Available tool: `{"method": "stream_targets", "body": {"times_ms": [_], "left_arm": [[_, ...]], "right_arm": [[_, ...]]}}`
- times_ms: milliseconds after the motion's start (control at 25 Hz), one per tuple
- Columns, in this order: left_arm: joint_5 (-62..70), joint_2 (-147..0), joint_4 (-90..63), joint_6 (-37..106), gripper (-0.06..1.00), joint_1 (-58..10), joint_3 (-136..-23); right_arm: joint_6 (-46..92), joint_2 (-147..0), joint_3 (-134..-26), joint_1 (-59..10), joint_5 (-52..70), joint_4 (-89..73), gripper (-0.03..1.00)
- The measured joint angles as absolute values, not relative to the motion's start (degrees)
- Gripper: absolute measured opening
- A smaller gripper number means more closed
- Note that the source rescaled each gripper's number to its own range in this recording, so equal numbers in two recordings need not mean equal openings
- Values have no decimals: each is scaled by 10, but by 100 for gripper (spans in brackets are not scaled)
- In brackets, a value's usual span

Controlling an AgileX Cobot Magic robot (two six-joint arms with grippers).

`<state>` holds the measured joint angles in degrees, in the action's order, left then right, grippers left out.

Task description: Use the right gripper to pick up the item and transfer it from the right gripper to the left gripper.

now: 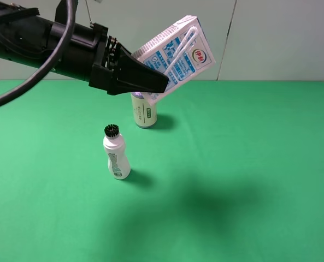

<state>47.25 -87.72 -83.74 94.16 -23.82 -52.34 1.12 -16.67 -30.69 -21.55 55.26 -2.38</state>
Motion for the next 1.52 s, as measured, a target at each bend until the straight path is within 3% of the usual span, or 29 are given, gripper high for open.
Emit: {"method": "stream_targets", "body": {"times_ms": [400, 1240, 1520], "left_arm": [[473, -877, -837, 942, 0, -238, -523], [474, -877, -837, 942, 0, -238, -523], [473, -877, -837, 939, 0, -238, -523]], "right_arm": [[-22, -9, -300, -215, 598, 7, 100], [-46, 4, -284, -216, 584, 27, 100], [-46, 4, -284, -143, 584, 27, 100]]}}
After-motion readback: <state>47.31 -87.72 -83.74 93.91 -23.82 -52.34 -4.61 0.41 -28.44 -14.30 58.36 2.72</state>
